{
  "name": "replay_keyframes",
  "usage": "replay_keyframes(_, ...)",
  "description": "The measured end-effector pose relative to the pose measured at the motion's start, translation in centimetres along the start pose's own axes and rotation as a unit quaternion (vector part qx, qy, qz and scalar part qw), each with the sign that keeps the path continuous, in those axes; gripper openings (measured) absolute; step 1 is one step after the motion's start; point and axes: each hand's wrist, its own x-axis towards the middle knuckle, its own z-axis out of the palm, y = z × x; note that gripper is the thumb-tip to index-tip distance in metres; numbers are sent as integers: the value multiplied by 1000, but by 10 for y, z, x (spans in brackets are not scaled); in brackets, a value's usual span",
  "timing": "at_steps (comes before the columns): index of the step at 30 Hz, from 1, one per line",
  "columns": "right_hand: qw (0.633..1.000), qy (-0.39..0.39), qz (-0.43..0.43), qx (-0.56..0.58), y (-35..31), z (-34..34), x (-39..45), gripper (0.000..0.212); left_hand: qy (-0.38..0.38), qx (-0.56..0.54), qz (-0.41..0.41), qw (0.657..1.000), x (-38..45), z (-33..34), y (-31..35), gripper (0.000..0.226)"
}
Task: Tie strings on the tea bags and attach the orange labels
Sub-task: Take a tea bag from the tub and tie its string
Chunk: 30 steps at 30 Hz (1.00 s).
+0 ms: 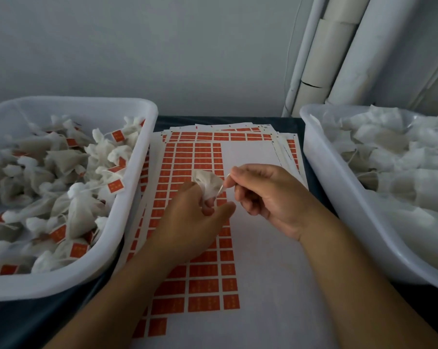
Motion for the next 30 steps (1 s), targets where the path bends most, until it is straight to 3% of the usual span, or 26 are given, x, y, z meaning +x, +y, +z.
replay_keyframes(5,997,-27,-15,-70,1,1,-3,29,-29,80,138,987,-7,3,1,22)
replay_keyframes(9,994,-32,-10,-100,2,0,-3,27,-46,74,165,982,-7,3,-4,37)
replay_keyframes(12,992,-51,-12,-114,3,0,-4,27,-57,42,181,981,-7,4,-5,36)
replay_keyframes(17,993,-64,-30,-91,0,-6,-4,36,-69,-36,173,982,-10,4,0,37)
replay_keyframes(21,994,-14,-67,-82,-3,-7,-3,35,-78,-63,115,988,-12,3,3,42)
replay_keyframes(24,986,43,-104,-120,1,-7,1,23,-69,-86,90,990,-12,4,3,44)
replay_keyframes(28,972,5,-109,-209,7,-3,1,23,-71,-146,101,982,-12,1,7,48)
replay_keyframes(30,964,2,-110,-240,9,-1,2,22,-70,-183,69,978,-11,-1,8,55)
